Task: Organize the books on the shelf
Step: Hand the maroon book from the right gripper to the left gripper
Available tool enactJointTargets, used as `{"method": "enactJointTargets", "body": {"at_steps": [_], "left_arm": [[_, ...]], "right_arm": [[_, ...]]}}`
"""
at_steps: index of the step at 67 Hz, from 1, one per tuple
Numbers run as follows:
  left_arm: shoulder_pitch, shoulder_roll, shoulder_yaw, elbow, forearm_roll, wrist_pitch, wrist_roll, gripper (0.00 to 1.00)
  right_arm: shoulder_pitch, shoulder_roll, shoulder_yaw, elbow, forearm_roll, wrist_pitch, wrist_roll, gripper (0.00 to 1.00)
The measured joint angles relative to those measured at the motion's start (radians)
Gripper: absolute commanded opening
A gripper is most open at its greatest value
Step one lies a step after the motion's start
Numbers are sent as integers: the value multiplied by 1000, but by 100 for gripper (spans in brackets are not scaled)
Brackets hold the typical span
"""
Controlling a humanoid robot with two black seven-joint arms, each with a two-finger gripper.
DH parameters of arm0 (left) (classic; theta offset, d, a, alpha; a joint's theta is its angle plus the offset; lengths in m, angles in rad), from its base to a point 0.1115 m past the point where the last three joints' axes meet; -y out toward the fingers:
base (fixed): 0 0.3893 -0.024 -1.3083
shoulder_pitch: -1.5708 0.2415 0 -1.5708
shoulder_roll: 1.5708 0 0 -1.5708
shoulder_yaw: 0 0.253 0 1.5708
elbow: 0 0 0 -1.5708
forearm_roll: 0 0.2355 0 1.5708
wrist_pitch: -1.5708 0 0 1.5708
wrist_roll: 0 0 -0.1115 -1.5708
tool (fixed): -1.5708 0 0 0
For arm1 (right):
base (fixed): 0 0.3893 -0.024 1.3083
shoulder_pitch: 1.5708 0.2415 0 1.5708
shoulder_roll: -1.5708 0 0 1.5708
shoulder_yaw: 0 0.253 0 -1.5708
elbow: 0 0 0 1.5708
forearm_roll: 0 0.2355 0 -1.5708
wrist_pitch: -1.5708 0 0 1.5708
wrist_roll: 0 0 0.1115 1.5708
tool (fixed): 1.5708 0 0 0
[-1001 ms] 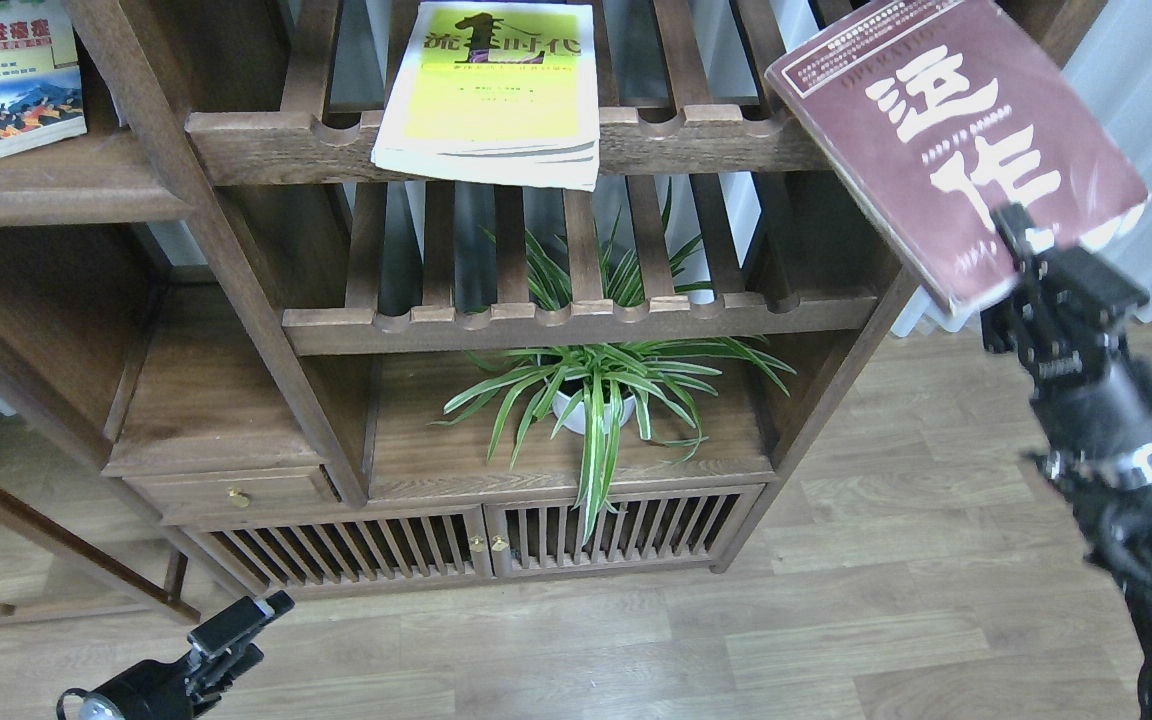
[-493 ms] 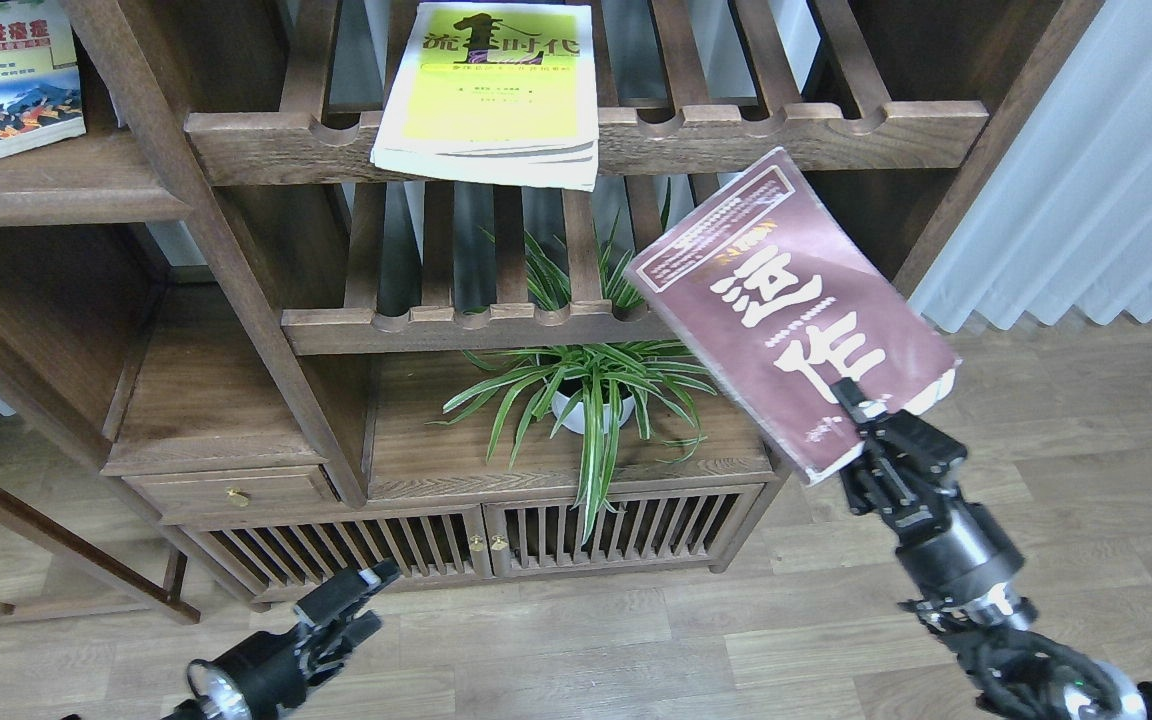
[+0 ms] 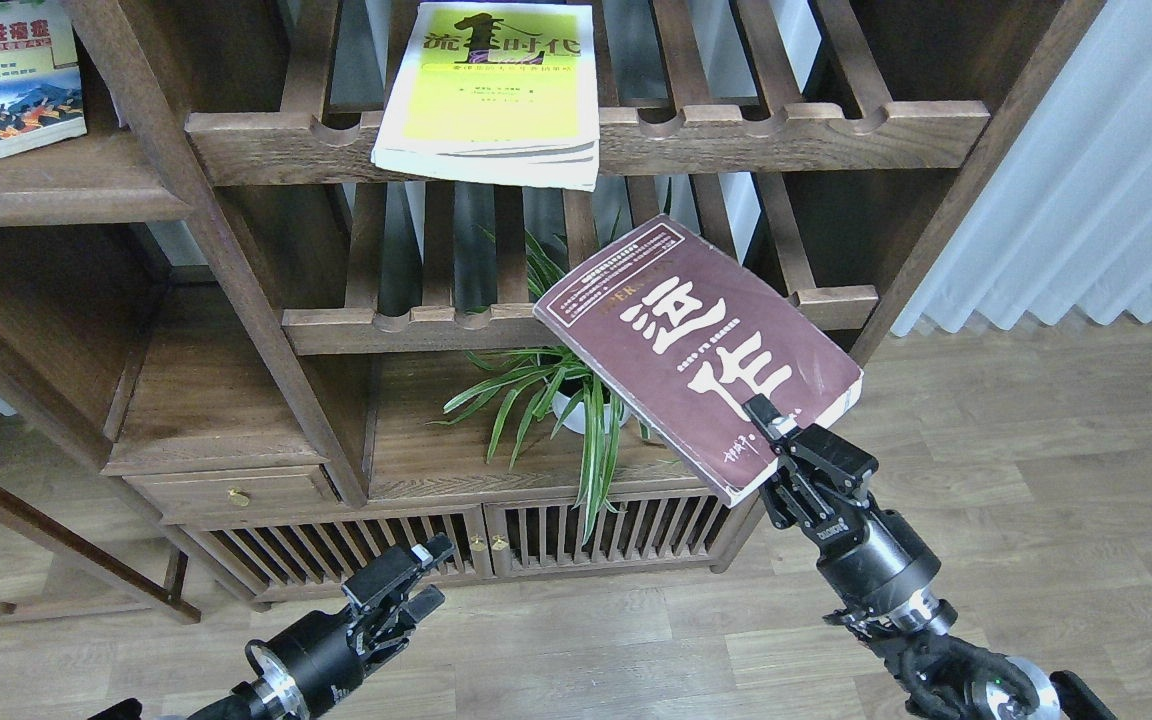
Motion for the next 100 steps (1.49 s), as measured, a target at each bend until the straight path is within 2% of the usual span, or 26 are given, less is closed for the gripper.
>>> {"method": "enactJointTargets", "body": {"at_steps": [33, 77, 87, 91, 92, 100], "left_arm": [[50, -13, 4, -120, 81, 0, 12, 97], [13, -123, -77, -34, 86, 0, 3, 96], [12, -145, -78, -30, 86, 0, 3, 82], [11, -154, -79, -25, 86, 0, 2, 72], [10, -156, -80, -24, 86, 0, 1, 66], [4, -166, -91, -14, 81, 1, -2, 41]], "right_arm": [[5, 82, -29, -107, -98, 0, 0, 0], [-6, 85, -78, -97, -160, 0, 0, 0], [-6, 85, -79, -97, -169, 0, 0, 0], [-6, 85, -79, -97, -170, 0, 0, 0], [-6, 85, -79, -97, -170, 0, 0, 0], [-7, 85, -79, -97, -170, 0, 0, 0]]}}
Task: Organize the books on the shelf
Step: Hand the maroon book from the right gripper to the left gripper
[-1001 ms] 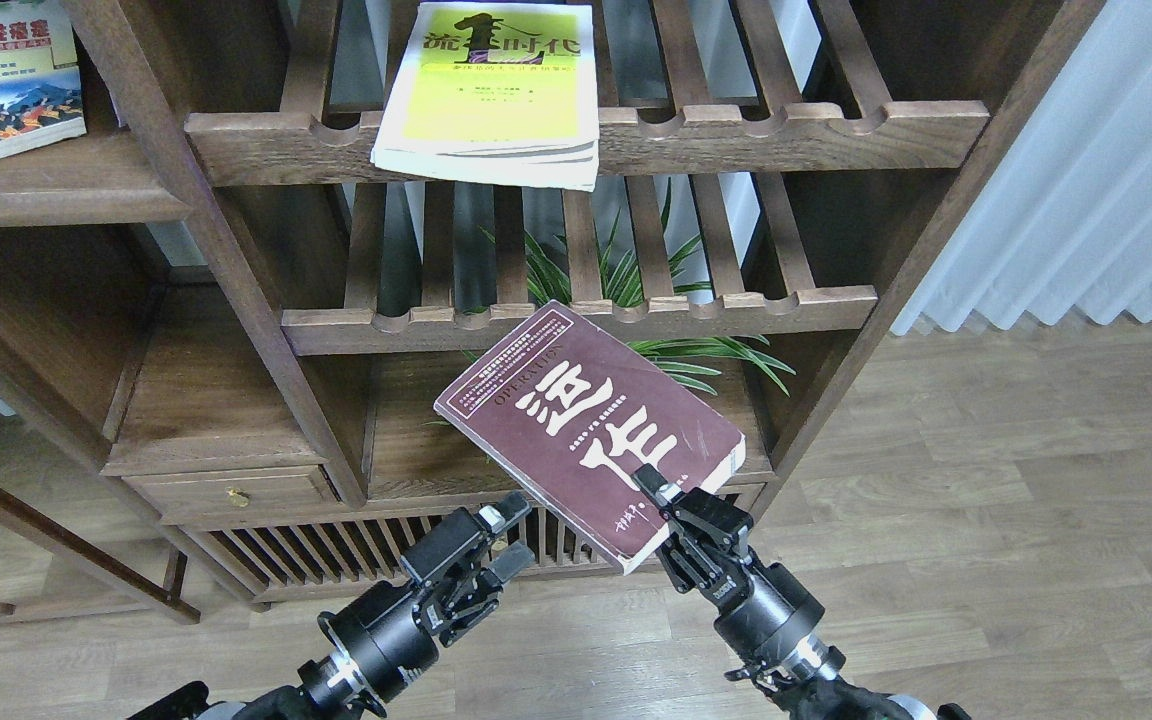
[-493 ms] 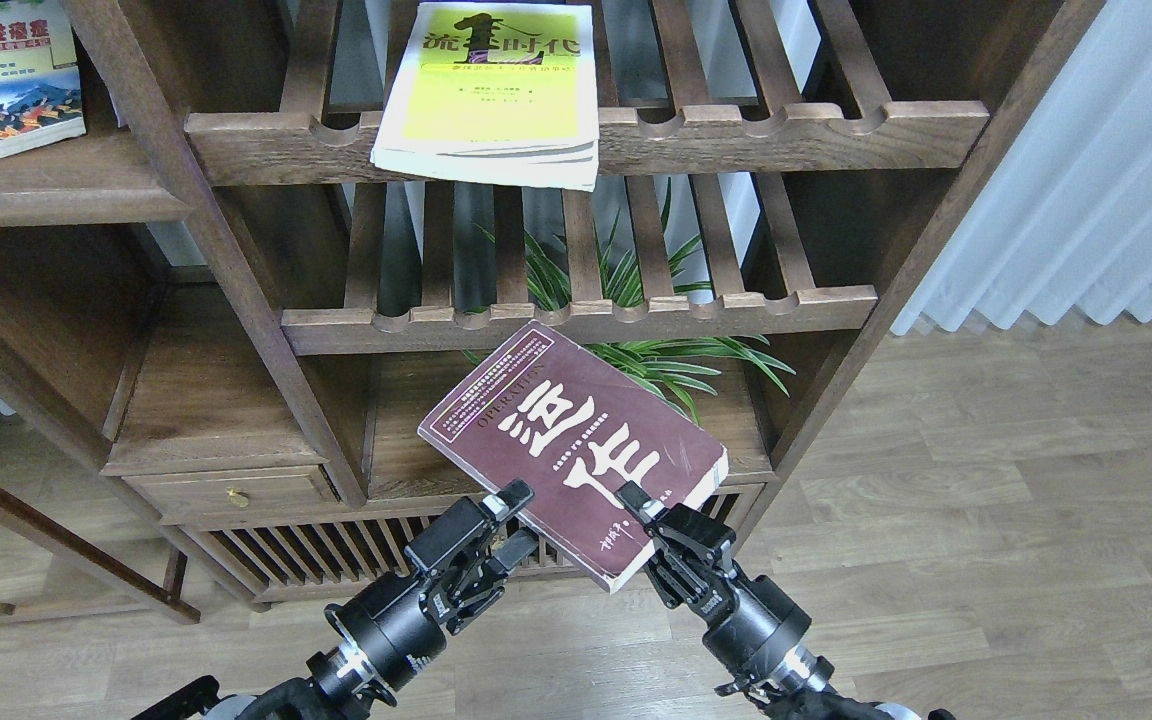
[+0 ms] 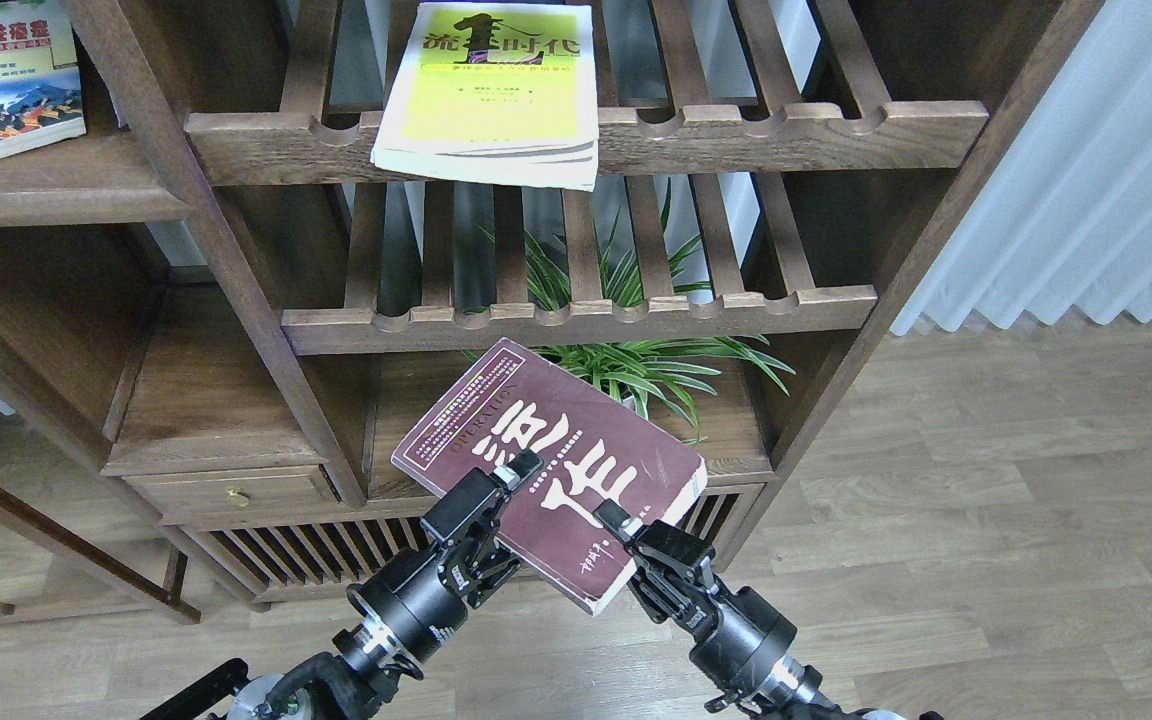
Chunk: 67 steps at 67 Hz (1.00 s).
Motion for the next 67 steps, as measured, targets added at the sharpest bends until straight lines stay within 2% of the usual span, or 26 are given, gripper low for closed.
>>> {"method": "enactJointTargets", "body": {"at_steps": [8, 12, 29, 34, 37, 38, 39, 40, 44, 45, 49, 55, 67], "left_arm": [[-8, -8, -8, 7, -7, 0, -3, 23], [-10, -8, -9, 8, -11, 0, -5, 6], [-21, -26, -22, -5, -48, 0, -2, 0], [-24, -28, -23, -7, -48, 0, 2, 0], [-25, -30, -23, -7, -48, 0, 5, 0], [-25, -30, -23, -7, -48, 0, 5, 0], [-25, -30, -23, -7, -48, 0, 5, 0], [-26, -30, -24, -7, -48, 0, 6, 0], [-27, -30, -25, -10, -48, 0, 7, 0], [-28, -30, -25, -11, -48, 0, 7, 0], [-29, -30, -25, -11, -48, 0, 8, 0], [-29, -23, -25, -12, -48, 0, 10, 0], [-23, 63, -16, -32, -48, -1, 12, 0]], "right_arm": [[-1, 0, 0, 0, 0, 0, 0, 0], [-1, 0, -4, 1, 0, 0, 0, 0], [-2, 0, -9, 3, 0, 0, 0, 2], [-2, 0, -9, 2, 0, 0, 0, 7], [-1, 0, -9, 2, 0, 0, 0, 21], [-1, 0, -9, 1, 0, 0, 0, 32], [0, 0, -9, 1, 0, 0, 0, 35], [1, 0, -8, 0, 0, 0, 0, 44], [8, 0, -6, -3, -1, 0, 0, 61], [10, 0, -6, -5, -2, 0, 0, 70], [19, 0, -4, -14, -7, 0, 0, 86], [32, 0, -3, -27, -14, 0, -3, 99], [41, 0, 6, -35, -6, -2, -1, 100]]}}
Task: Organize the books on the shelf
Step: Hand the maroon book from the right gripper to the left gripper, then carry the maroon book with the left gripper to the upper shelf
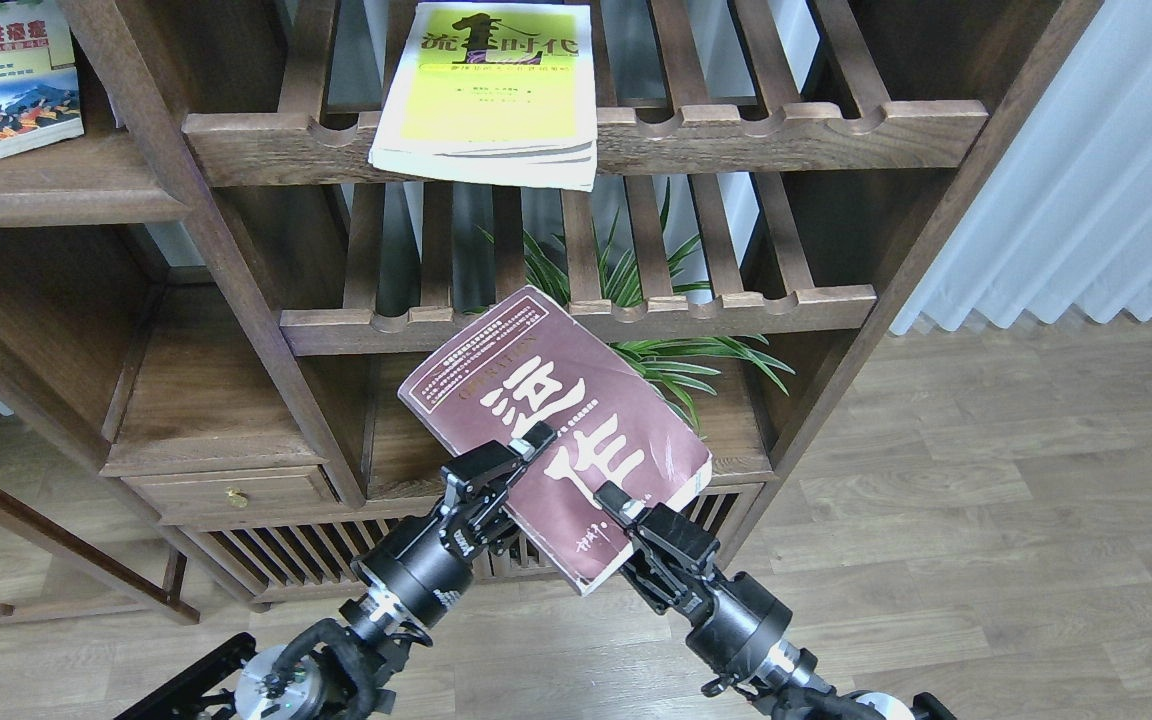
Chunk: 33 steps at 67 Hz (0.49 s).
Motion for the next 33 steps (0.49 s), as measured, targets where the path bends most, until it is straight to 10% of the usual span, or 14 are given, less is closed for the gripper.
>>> {"method": "enactJointTargets", "body": {"at_steps": [33], "left_arm": [[28, 614, -38, -175, 7, 0, 51, 0]], "right_arm": [[84, 0, -12, -154, 3, 2, 1, 100]]}}
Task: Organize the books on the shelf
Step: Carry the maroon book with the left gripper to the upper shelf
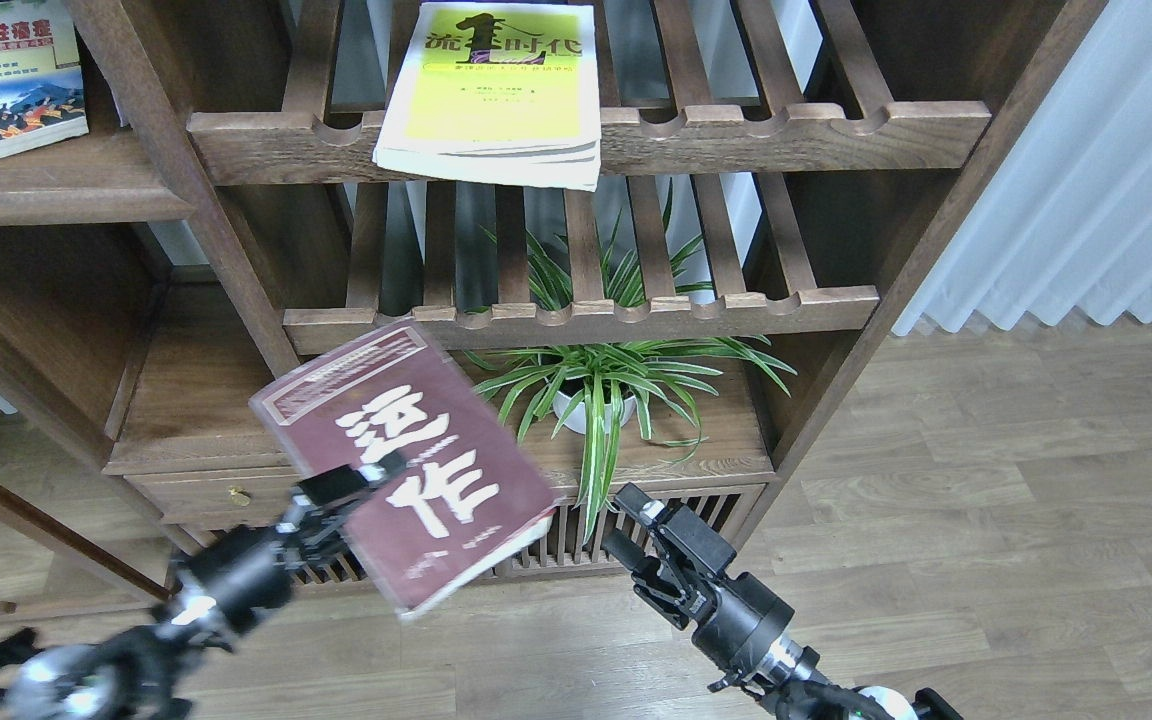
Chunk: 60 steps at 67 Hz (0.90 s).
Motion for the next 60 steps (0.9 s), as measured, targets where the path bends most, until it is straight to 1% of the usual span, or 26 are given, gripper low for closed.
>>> {"method": "enactJointTargets", "body": {"at_steps": [4, 5, 9, 14, 20, 28, 41, 51, 52, 60], "left_arm": [[2, 60, -13, -17, 2, 0, 13, 0], [3, 113, -20, -24, 2, 0, 29, 0], [3, 159, -24, -28, 3, 0, 43, 1], [4, 251, -27, -40, 3, 1, 63, 1], [4, 368, -28, -84, 5, 1, 89, 1], [4, 491, -33, -131, 11, 1, 122, 2], [2, 661, -112, -156, 12, 1, 134, 2], [2, 734, -195, -151, 11, 0, 135, 2], [1, 751, -219, -146, 9, 0, 135, 2], [-1, 777, -281, -127, 5, 0, 135, 1]], "right_arm": [[9, 0, -2, -12, 0, 0, 0, 100], [17, 0, -3, -21, -1, 0, 0, 100], [22, 0, -4, -27, -1, 0, 0, 100], [34, 0, -5, -38, -1, 0, 0, 100], [46, 0, -7, -48, -2, 0, 0, 100], [53, 0, -12, -54, -1, 0, 0, 100], [57, 0, -15, -65, 2, 0, 0, 100], [61, 0, -11, -80, 4, 0, 0, 100], [62, 0, -9, -82, 4, 0, 0, 100], [67, 0, -7, -83, 5, 0, 0, 100]]}}
